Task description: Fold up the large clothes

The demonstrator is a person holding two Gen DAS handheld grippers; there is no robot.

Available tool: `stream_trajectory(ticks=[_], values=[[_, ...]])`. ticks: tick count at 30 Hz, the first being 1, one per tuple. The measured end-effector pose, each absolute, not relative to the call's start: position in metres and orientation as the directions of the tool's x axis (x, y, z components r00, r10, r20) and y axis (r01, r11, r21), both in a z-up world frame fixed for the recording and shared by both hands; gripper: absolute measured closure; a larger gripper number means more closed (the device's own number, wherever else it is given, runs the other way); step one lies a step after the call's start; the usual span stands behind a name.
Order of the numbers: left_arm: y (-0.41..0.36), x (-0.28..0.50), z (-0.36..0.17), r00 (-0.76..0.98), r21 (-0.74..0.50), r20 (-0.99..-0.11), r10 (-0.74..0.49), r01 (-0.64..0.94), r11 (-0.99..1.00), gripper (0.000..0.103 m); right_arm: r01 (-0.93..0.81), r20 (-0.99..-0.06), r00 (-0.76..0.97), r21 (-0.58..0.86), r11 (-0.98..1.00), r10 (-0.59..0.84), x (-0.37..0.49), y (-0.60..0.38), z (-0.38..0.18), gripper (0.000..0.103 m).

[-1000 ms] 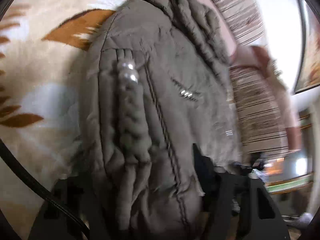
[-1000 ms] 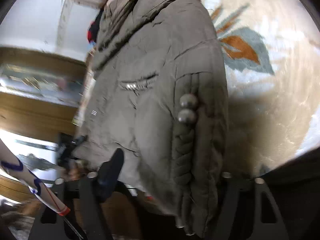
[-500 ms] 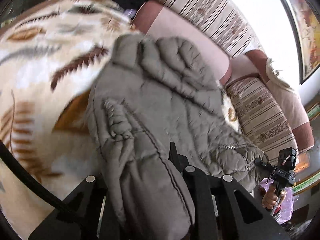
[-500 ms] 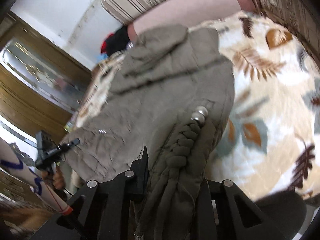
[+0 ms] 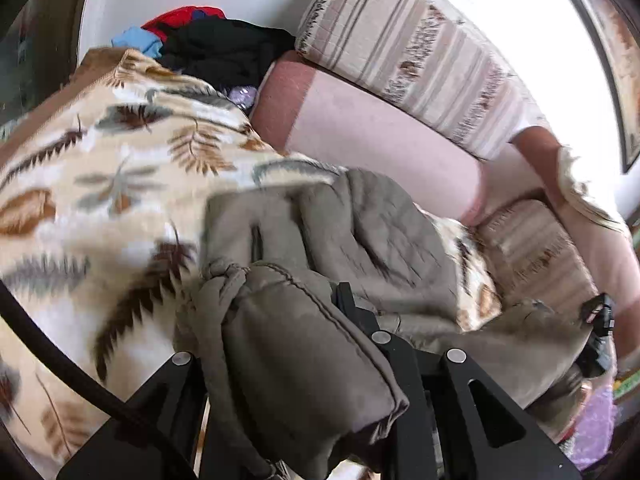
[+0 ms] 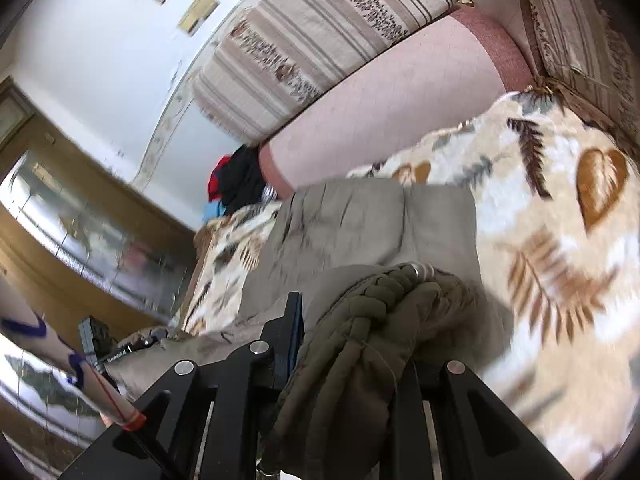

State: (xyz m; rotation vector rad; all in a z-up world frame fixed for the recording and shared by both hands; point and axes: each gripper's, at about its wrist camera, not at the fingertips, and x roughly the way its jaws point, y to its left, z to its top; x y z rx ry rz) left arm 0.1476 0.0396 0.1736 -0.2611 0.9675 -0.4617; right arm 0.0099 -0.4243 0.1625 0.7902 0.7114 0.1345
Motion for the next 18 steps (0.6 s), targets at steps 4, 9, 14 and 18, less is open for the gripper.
stream_trajectory(ticks=[4, 9, 14, 18], values=[[0.019, 0.213, 0.164, 0.47, -0.379, -0.774, -0.424, 0.193, 0.905, 0.084, 0.215, -0.568, 0.753, 0.69, 0.691, 0.333, 0.066, -0.444, 0.146, 0.083], [-0.009, 0.283, 0.13, 0.45, -0.315, -0.821, -0.352, 0.156, 0.936, 0.081, 0.329, -0.667, 0.701, 0.616, 0.716, 0.252, 0.126, -0.459, 0.115, 0.083], [-0.025, 0.316, 0.086, 0.398, -0.283, -0.862, -0.312, 0.133, 0.95, 0.08, 0.418, -0.71, 0.66, 0.618, 0.666, 0.245, 0.161, -0.473, 0.079, 0.079], [-0.002, 0.306, 0.098, 0.402, -0.453, -0.785, -0.471, 0.144, 0.88, 0.066, 0.375, -0.589, 0.733, 0.767, 0.521, 0.34, 0.149, -0.492, 0.075, 0.06]])
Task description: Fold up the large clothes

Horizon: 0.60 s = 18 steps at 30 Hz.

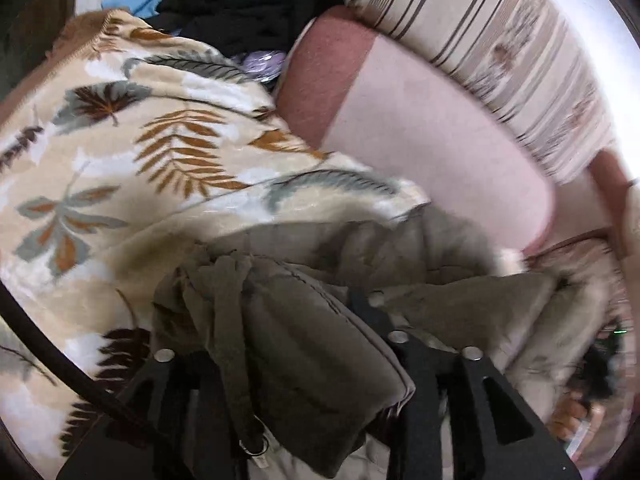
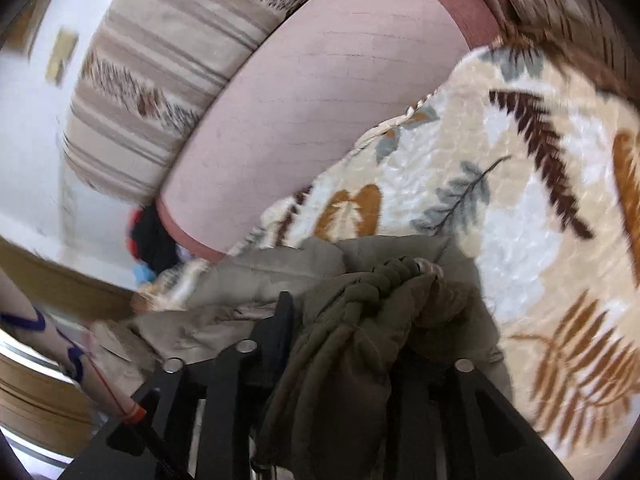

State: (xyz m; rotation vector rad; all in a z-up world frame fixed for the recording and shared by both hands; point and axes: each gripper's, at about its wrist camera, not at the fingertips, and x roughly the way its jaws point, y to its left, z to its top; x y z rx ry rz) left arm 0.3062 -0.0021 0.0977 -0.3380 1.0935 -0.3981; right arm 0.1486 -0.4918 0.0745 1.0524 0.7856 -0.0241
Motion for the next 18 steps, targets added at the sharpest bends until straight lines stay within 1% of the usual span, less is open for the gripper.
stream_trajectory(ticks=[1, 2, 4, 6, 7, 8, 10, 11, 13, 14, 15, 17, 18], values=[[0.005, 0.303, 0.103, 0.397, -0.511, -0.752, -0.526, 0.151, 0.846, 0.055, 0.354, -0.555, 0.752, 0.795, 0.493, 0.355, 0.144, -0.496, 0.077, 0.041], [0.017, 0.299, 0.108, 0.388, -0.598, -0.695, -0.605, 0.156, 0.786, 0.049, 0.337, -0.525, 0.775, 0.814, 0.472, 0.351, 0.139, -0.5, 0.082, 0.021], [0.029, 0.294, 0.116, 0.376, -0.696, -0.619, -0.689, 0.143, 0.703, 0.031, 0.329, -0.49, 0.828, 0.817, 0.473, 0.271, 0.123, -0.507, 0.1, 0.008], [0.037, 0.287, 0.129, 0.38, -0.763, -0.548, -0.745, 0.138, 0.631, 0.024, 0.301, -0.468, 0.848, 0.811, 0.502, 0.248, 0.115, -0.507, 0.118, 0.008], [0.038, 0.283, 0.136, 0.391, -0.771, -0.53, -0.752, 0.148, 0.62, 0.023, 0.3, -0.479, 0.848, 0.786, 0.54, 0.226, 0.112, -0.503, 0.129, 0.008], [0.035, 0.277, 0.149, 0.409, -0.767, -0.513, -0.755, 0.178, 0.617, 0.023, 0.299, -0.498, 0.843, 0.747, 0.594, 0.202, 0.111, -0.494, 0.139, 0.008], [0.025, 0.269, 0.167, 0.438, -0.727, -0.514, -0.737, 0.233, 0.646, 0.018, 0.274, -0.54, 0.823, 0.653, 0.706, 0.179, 0.113, -0.471, 0.152, 0.008], [0.015, 0.262, 0.176, 0.456, -0.682, -0.533, -0.713, 0.267, 0.681, 0.017, 0.255, -0.557, 0.813, 0.605, 0.754, 0.172, 0.113, -0.459, 0.157, 0.008], [-0.016, 0.251, 0.186, 0.471, -0.554, -0.603, -0.644, 0.333, 0.763, 0.017, 0.217, -0.595, 0.79, 0.494, 0.842, 0.146, 0.117, -0.427, 0.161, 0.008], [-0.041, 0.244, 0.185, 0.466, -0.464, -0.656, -0.594, 0.372, 0.804, 0.017, 0.201, -0.612, 0.78, 0.446, 0.872, 0.133, 0.119, -0.414, 0.158, 0.008], [-0.058, 0.24, 0.182, 0.462, -0.405, -0.687, -0.561, 0.397, 0.824, 0.017, 0.186, -0.633, 0.765, 0.39, 0.902, 0.115, 0.124, -0.399, 0.153, 0.008], [-0.098, 0.231, 0.168, 0.463, -0.274, -0.741, -0.486, 0.452, 0.849, 0.017, 0.179, -0.678, 0.733, 0.285, 0.942, 0.065, 0.137, -0.375, 0.137, 0.008], [-0.112, 0.23, 0.16, 0.462, -0.235, -0.758, -0.461, 0.466, 0.853, 0.017, 0.182, -0.69, 0.722, 0.26, 0.948, 0.05, 0.142, -0.37, 0.131, 0.008]])
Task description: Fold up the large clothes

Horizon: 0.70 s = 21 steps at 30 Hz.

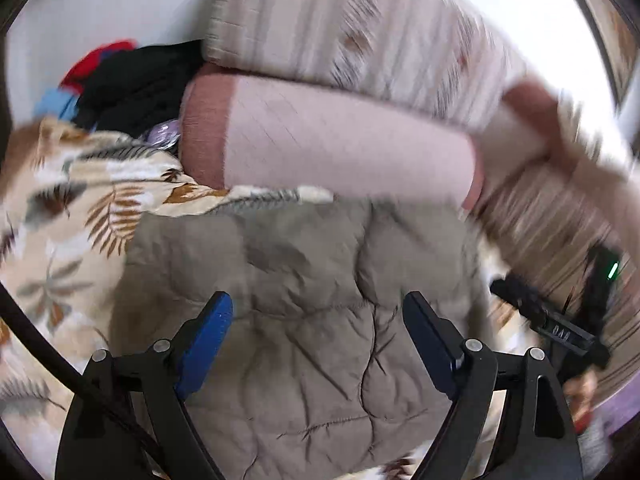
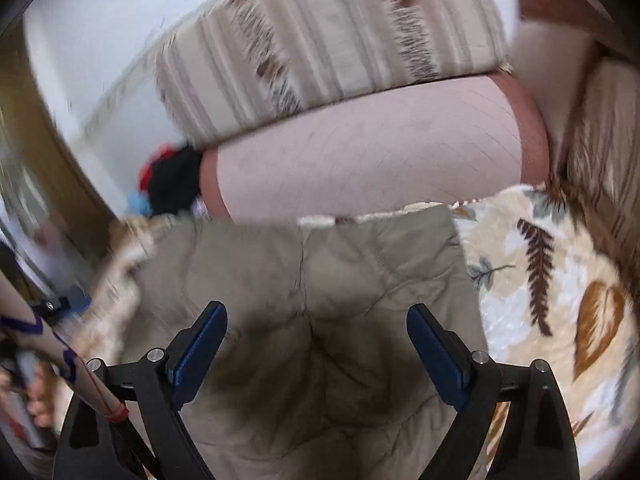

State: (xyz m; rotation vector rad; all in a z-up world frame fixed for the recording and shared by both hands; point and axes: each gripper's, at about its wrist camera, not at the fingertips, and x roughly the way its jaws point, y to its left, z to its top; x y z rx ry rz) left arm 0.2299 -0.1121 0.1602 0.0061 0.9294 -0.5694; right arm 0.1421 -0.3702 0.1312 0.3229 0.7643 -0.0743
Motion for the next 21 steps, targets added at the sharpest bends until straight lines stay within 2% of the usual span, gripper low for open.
stream_trajectory(ticks=[8, 9, 16, 21], values=[[-0.189, 0.283, 0.084, 0.458, 0.002, -0.858, -0.233, 0.457, 0.889, 0.017, 0.256, -0.775, 0.629, 0.134, 0.957, -0.06, 0.198, -0.38, 0.069, 0.009], [-0.193, 0.293, 0.076, 0.459, 0.024, -0.864, -0.206, 0.447, 0.894, 0.014, 0.265, -0.78, 0.621, 0.117, 0.957, -0.076, 0.204, -0.385, 0.064, 0.009], [-0.201, 0.347, 0.045, 0.443, 0.011, -0.877, -0.188, 0.408, 0.913, 0.001, 0.311, -0.803, 0.588, 0.114, 0.944, -0.097, 0.245, -0.419, 0.039, 0.009], [-0.198, 0.374, 0.034, 0.425, -0.05, -0.878, -0.221, 0.378, 0.925, 0.0, 0.346, -0.821, 0.565, 0.152, 0.926, -0.077, 0.272, -0.441, 0.024, 0.004]])
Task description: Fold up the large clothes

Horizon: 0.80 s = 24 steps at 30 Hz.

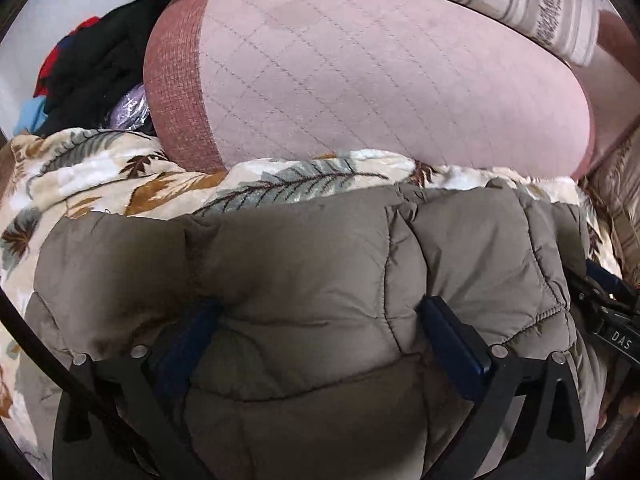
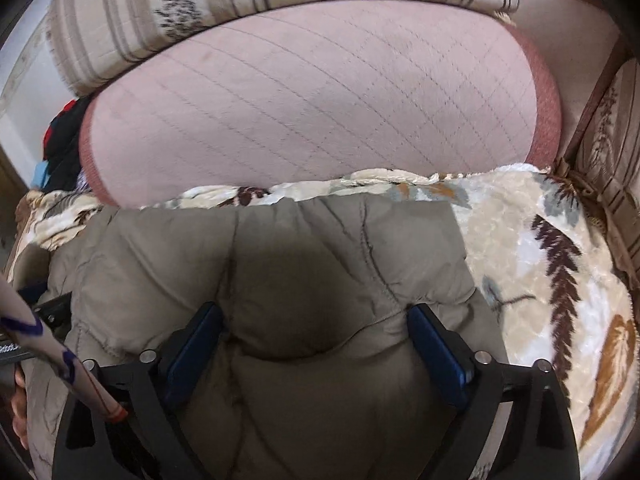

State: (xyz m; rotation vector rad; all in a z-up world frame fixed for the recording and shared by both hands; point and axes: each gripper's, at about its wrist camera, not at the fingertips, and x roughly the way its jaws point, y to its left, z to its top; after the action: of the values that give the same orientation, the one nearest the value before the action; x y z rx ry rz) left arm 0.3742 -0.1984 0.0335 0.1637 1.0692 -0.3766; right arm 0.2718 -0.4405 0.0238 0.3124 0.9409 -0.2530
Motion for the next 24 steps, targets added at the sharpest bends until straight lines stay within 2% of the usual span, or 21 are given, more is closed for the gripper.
stream_trajectory(ticks=[8, 12, 15, 20, 22, 24], values=[[-0.199, 0.392, 0.027, 0.414, -0.114, -0.868, -0.274, 0.371, 0.922, 0.0, 0.376, -0.819, 0.574, 0.274, 0.886, 0.009, 0.282, -0.463, 0.005, 0.001], [-0.184, 0.39, 0.04, 0.407, -0.171, -0.858, -0.313, 0.348, 0.922, 0.0, 0.389, -0.83, 0.558, 0.25, 0.887, -0.011, 0.279, -0.461, 0.011, 0.001], [-0.153, 0.381, 0.066, 0.445, -0.214, -0.829, -0.339, 0.307, 0.927, 0.0, 0.379, -0.806, 0.586, 0.185, 0.907, -0.081, 0.258, -0.455, 0.04, 0.002], [-0.086, 0.356, 0.085, 0.553, -0.073, -0.808, -0.204, 0.249, 0.966, 0.0, 0.362, -0.774, 0.619, 0.133, 0.923, -0.132, 0.201, -0.452, 0.067, 0.002], [-0.057, 0.349, 0.084, 0.555, -0.074, -0.81, -0.189, 0.223, 0.972, 0.0, 0.38, -0.777, 0.617, 0.157, 0.911, -0.124, 0.171, -0.462, 0.069, 0.002], [-0.022, 0.339, 0.083, 0.537, -0.131, -0.816, -0.215, 0.192, 0.973, 0.0, 0.409, -0.788, 0.607, 0.193, 0.892, -0.108, 0.146, -0.477, 0.069, 0.002]])
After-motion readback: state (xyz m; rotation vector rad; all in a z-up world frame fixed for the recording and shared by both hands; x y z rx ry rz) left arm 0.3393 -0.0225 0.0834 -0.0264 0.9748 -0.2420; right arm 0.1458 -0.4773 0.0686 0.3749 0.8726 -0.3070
